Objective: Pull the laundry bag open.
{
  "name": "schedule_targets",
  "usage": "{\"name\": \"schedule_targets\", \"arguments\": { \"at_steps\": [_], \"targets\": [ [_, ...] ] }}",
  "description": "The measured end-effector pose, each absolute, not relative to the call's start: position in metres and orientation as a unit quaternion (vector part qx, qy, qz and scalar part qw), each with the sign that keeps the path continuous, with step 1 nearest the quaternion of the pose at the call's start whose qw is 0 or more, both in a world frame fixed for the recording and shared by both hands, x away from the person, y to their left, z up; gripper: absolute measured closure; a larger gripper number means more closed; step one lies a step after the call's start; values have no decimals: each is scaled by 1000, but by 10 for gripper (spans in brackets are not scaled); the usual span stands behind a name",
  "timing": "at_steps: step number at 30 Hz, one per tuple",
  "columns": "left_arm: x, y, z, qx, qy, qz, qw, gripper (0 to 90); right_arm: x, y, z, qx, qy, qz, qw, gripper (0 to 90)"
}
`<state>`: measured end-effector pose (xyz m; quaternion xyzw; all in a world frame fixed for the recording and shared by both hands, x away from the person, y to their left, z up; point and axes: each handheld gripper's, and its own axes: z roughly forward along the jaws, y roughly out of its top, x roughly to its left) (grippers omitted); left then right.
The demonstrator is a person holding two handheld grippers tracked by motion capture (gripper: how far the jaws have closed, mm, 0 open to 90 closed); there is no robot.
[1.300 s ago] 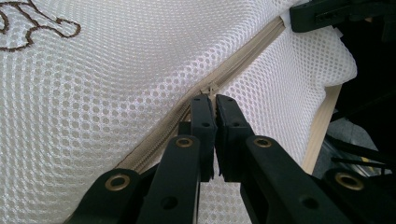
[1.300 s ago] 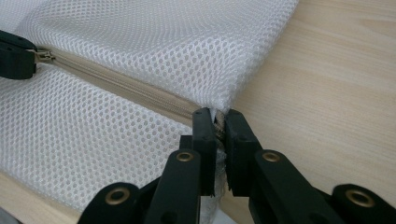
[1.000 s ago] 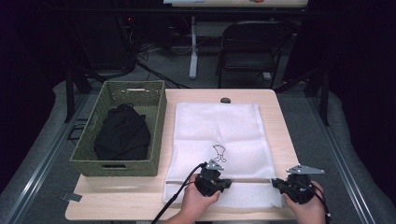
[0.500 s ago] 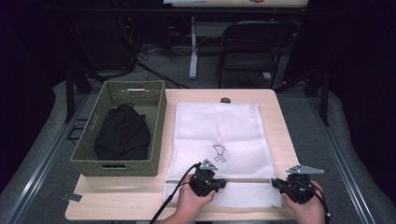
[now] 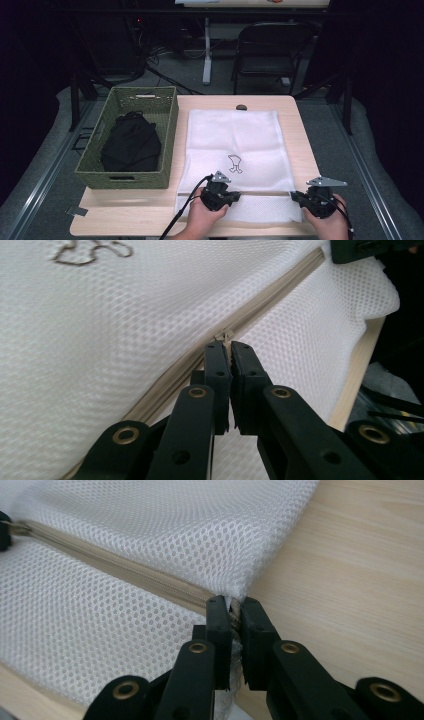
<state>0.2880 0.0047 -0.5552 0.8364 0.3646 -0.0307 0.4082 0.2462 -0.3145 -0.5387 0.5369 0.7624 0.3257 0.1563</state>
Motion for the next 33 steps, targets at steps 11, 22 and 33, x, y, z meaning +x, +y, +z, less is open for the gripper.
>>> {"name": "schedule_targets", "arguments": {
  "at_steps": [11,22,33],
  "targets": [
    [291,32,-559,823,395,-30,408,874,247,-325,-540,551,752,330,150,844],
    [289,37,-555,826,390,-26,406,874,247,-322,-541,546,756,327,152,843],
    [288,42,-553,826,391,-24,405,874,247,-320,-541,544,757,332,145,843]
  ]
}}
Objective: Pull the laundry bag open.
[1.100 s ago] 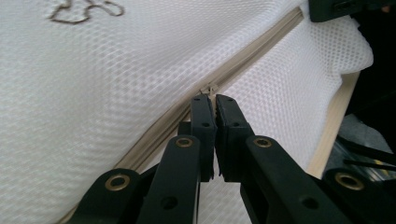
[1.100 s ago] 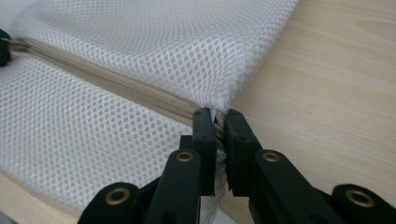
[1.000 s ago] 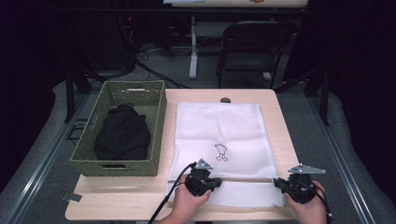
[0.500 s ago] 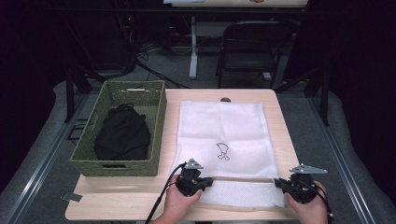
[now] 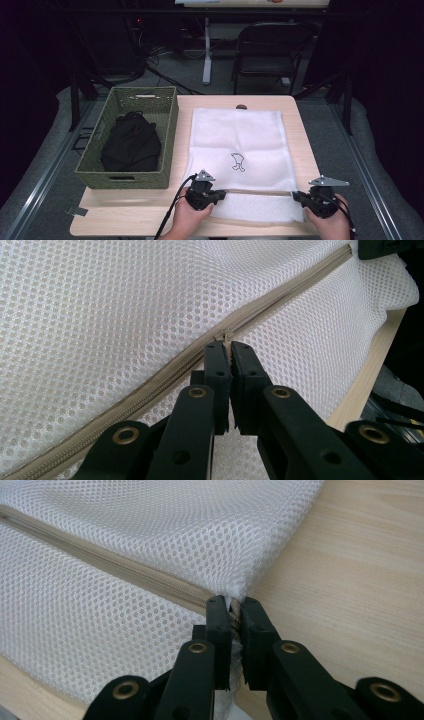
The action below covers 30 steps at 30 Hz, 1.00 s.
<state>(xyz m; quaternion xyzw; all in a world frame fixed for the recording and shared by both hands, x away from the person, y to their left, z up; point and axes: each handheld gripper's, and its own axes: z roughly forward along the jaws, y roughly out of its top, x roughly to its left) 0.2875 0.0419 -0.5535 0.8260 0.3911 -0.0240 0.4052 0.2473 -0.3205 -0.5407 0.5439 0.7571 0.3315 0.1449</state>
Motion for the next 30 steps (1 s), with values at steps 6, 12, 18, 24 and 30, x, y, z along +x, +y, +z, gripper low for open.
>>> {"name": "schedule_targets", "arguments": {
  "at_steps": [6,12,18,24,30],
  "targets": [
    [286,50,-553,824,398,-18,402,874,248,-319,-542,542,761,323,153,843],
    [284,63,-552,820,405,-19,403,874,249,-319,-542,542,760,328,146,843],
    [283,67,-551,821,405,-15,403,874,249,-318,-542,539,761,331,143,843],
    [281,67,-551,823,404,-14,400,874,249,-317,-542,537,761,334,143,843],
    [280,69,-550,823,404,-12,399,874,249,-316,-542,536,763,332,141,843]
  ]
}}
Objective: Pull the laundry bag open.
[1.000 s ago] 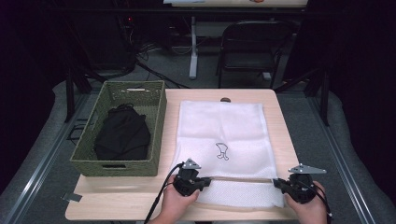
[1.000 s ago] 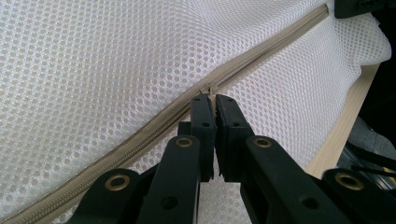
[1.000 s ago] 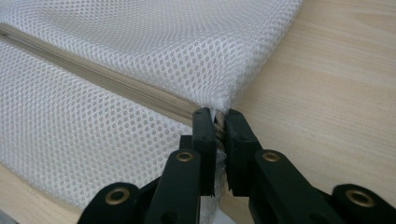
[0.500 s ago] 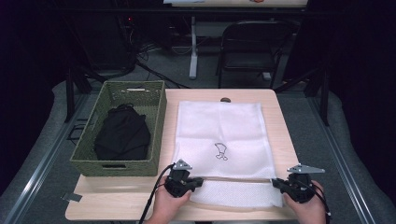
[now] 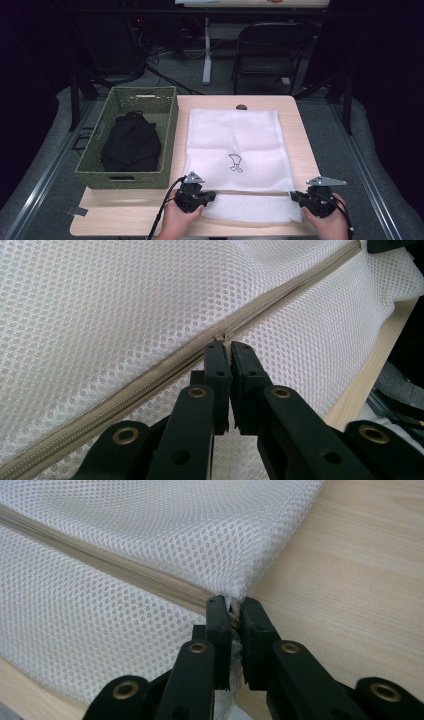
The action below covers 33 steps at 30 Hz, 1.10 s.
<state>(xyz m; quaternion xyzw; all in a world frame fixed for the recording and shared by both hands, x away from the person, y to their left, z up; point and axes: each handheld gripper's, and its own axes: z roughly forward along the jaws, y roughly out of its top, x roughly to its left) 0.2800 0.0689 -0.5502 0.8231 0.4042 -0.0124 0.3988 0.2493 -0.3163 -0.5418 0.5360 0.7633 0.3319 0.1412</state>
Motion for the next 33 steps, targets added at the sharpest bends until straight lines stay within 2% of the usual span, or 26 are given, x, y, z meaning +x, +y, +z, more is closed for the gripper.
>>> {"name": "schedule_targets", "arguments": {
  "at_steps": [33],
  "targets": [
    [277,83,-549,821,410,-1,398,873,249,-314,-542,532,765,334,140,843]
  ]
}}
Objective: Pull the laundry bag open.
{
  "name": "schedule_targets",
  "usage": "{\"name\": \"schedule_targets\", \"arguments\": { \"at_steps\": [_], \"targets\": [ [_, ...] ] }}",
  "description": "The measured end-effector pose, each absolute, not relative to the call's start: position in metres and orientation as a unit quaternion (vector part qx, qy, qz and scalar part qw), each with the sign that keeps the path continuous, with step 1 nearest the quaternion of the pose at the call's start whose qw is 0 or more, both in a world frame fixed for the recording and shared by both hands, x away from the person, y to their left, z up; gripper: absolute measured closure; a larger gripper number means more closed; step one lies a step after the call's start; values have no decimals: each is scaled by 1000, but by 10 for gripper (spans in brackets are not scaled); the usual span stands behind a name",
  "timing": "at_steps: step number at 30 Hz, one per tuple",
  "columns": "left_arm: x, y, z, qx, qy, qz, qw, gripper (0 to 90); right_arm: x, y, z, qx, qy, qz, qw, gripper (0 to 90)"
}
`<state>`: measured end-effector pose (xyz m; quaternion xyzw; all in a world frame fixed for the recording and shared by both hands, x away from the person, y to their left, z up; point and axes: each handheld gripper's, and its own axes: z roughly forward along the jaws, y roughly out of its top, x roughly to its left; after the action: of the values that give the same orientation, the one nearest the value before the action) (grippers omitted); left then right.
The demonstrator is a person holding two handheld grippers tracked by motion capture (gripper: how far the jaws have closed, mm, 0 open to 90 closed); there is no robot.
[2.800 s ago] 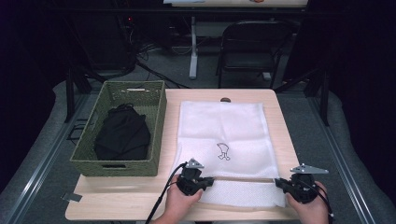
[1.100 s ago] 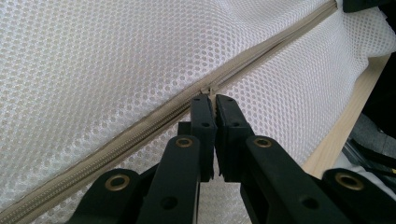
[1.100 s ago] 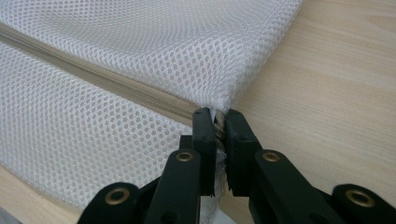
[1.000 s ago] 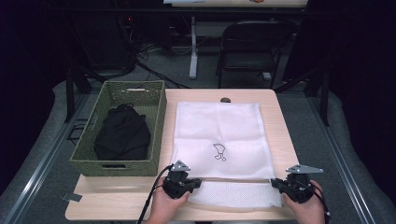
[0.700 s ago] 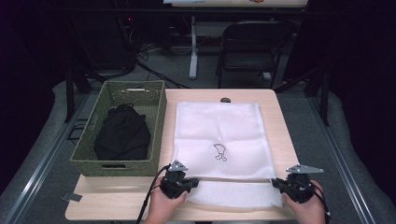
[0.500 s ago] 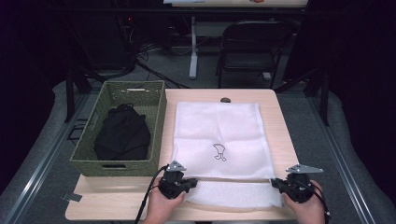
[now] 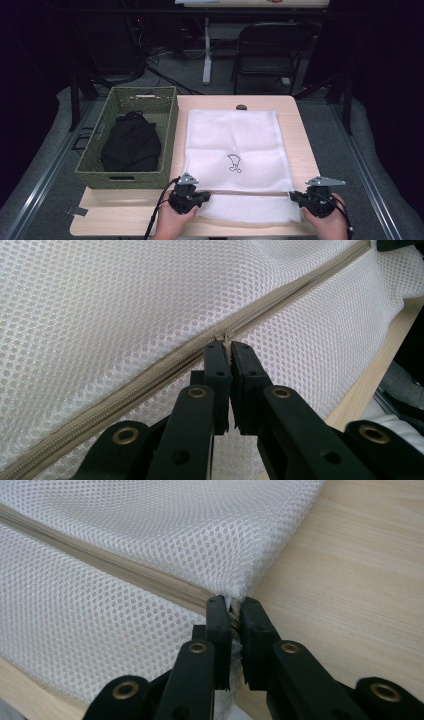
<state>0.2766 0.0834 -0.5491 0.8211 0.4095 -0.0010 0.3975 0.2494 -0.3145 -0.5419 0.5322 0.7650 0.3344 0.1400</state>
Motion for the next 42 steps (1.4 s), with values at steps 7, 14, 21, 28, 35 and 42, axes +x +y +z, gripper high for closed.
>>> {"name": "schedule_targets", "arguments": {
  "at_steps": [7,14,21,28,35,42],
  "targets": [
    [276,85,-549,821,411,0,397,873,249,-313,-542,531,766,335,138,843],
    [277,101,-550,815,427,12,392,873,249,-322,-542,541,759,332,146,844],
    [273,108,-549,812,432,10,392,873,250,-316,-542,534,765,328,147,844],
    [269,109,-548,821,426,23,379,873,250,-317,-542,534,765,331,144,844],
    [265,141,-553,807,460,38,368,873,250,-328,-544,548,757,322,151,844],
    [257,159,-551,805,467,53,360,873,250,-328,-543,549,756,322,153,843]
  ]
}}
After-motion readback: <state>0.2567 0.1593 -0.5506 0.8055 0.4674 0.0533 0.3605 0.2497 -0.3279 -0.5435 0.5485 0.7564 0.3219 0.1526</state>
